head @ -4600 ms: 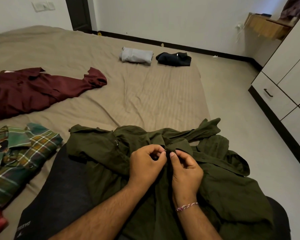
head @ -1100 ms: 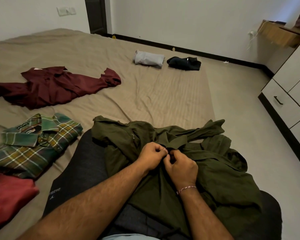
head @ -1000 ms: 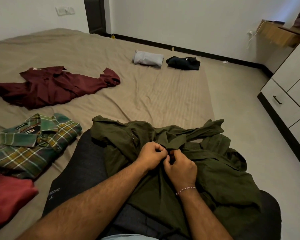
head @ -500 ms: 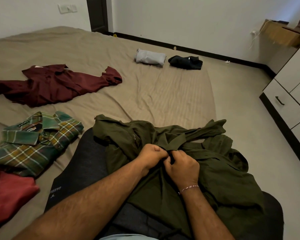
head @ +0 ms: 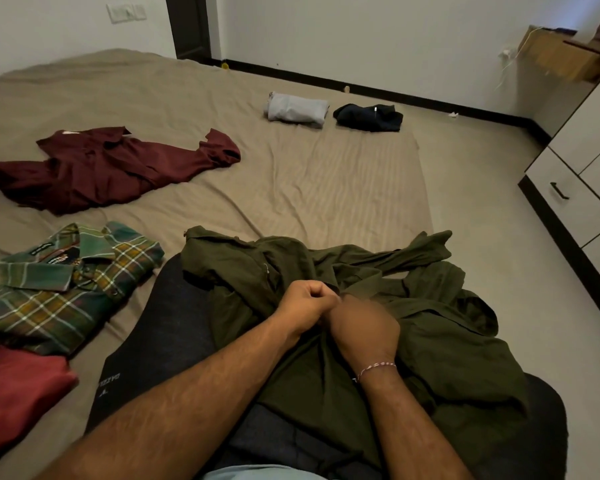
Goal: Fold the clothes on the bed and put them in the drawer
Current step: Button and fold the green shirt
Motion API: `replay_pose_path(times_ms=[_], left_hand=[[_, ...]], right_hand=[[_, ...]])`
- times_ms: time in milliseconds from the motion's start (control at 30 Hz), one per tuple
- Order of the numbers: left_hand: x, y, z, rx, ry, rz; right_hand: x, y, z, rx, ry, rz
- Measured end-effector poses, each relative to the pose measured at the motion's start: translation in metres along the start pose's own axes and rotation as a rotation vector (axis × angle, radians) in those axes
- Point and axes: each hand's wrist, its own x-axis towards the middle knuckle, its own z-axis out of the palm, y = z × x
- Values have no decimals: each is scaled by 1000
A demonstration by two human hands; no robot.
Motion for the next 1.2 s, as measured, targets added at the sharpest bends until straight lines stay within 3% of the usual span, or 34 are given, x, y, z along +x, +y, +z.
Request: replay_pose_path(times_ms=[167, 267, 500, 600, 733, 867, 967, 1033, 1133, 1200], left_hand=[[1, 1, -1, 117, 41, 136], [5, 1, -3, 272, 75, 321], [5, -11, 5, 647, -50, 649], [1, -16, 11, 750, -18, 642], [1, -21, 14, 837, 192, 492], [11, -1, 0, 574, 276, 497], [19, 32, -22, 425, 127, 522], [25, 63, -43, 430, -46, 523], [45, 113, -69, 692, -322, 456], [71, 141, -75, 851, -337, 429]], right_hand=[[2, 10, 0, 166, -15, -35], [4, 18, -1, 248, -21, -30], [9, 19, -4, 278, -68, 108], [12, 23, -5, 493, -90, 301], [13, 19, -10, 676, -9, 311], [15, 16, -28, 693, -13, 211], [31, 29, -49, 676, -118, 88], [53, 42, -70, 651, -274, 65], [97, 60, -87, 597, -482, 195], [136, 66, -92, 583, -516, 277]])
